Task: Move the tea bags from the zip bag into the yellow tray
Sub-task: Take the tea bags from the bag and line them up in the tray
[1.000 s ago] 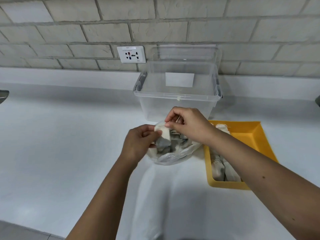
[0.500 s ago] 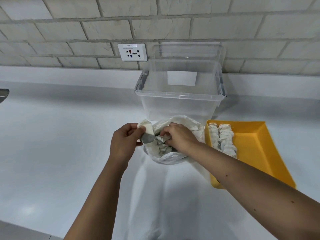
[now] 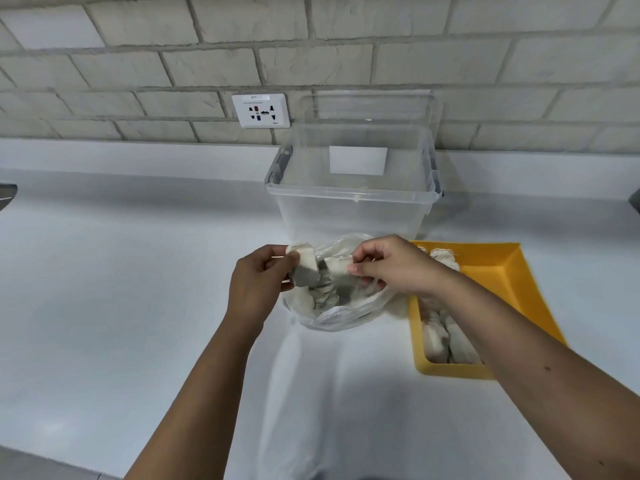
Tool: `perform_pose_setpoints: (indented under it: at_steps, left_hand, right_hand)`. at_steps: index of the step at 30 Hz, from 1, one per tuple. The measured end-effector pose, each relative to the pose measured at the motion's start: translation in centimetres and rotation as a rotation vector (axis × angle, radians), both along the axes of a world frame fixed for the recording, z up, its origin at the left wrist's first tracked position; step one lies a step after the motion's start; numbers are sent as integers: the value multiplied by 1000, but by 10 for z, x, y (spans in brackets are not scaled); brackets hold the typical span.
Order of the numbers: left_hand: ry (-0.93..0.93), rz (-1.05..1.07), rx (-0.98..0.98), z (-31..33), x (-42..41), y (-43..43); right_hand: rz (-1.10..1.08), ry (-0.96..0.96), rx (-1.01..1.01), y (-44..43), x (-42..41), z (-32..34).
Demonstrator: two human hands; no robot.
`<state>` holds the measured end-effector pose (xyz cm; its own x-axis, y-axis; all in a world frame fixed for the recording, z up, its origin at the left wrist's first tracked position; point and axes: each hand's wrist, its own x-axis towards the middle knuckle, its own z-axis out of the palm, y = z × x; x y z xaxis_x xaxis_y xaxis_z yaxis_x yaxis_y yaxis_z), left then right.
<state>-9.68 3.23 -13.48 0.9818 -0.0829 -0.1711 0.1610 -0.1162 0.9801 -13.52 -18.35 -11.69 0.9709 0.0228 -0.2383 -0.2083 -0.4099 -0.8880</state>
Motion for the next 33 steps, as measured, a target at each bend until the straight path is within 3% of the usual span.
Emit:
perform_pose_setpoints:
  at_steps: [3,9,16,24,33]
  left_hand:
    - [43,-57,-51,3,-6,-14]
    - [81,-98,-65,2,-16,-22]
    - [140,-116,-104,4,-21,-22]
    - [27,-88,-7,-2,-11,-12]
    - [-49,32,62,-9,9,7]
  right_hand:
    - [45,63,121,8,-5,5]
    - [-118,-93,23,17,-6,-7]
    - [-179,-144,-8,23,-1,-19]
    - [-191,-207,-43,31,11,-26]
    - [204,-88,-560,42,32,-62]
